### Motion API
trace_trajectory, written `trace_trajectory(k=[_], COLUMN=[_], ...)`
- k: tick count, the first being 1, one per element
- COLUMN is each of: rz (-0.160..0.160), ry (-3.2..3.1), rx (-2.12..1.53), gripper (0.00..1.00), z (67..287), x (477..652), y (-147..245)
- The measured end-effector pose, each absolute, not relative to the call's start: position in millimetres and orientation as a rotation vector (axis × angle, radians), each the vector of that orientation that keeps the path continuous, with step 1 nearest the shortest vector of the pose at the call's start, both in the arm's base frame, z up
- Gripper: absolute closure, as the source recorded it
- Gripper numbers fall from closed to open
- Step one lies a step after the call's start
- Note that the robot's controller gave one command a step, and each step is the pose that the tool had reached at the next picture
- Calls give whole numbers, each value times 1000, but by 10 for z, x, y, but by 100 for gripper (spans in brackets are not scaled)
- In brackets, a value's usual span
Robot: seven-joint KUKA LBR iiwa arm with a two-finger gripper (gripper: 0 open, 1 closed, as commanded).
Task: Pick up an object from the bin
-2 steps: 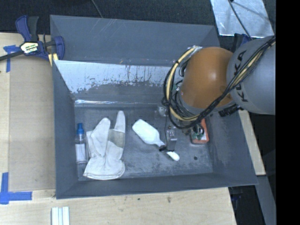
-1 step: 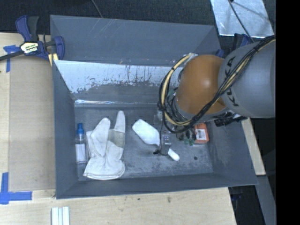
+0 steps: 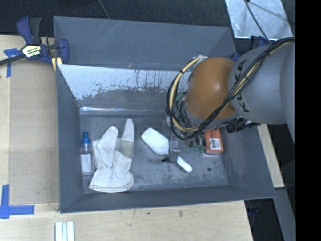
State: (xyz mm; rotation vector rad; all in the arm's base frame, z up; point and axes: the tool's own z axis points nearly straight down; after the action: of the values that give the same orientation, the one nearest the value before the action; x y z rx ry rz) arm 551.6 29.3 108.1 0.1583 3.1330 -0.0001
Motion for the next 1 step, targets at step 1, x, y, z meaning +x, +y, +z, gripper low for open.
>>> trace_trajectory(k=[1], rz=[1], ry=[3127], rx=[276], gripper=[100], z=[710], x=[5398], y=[346])
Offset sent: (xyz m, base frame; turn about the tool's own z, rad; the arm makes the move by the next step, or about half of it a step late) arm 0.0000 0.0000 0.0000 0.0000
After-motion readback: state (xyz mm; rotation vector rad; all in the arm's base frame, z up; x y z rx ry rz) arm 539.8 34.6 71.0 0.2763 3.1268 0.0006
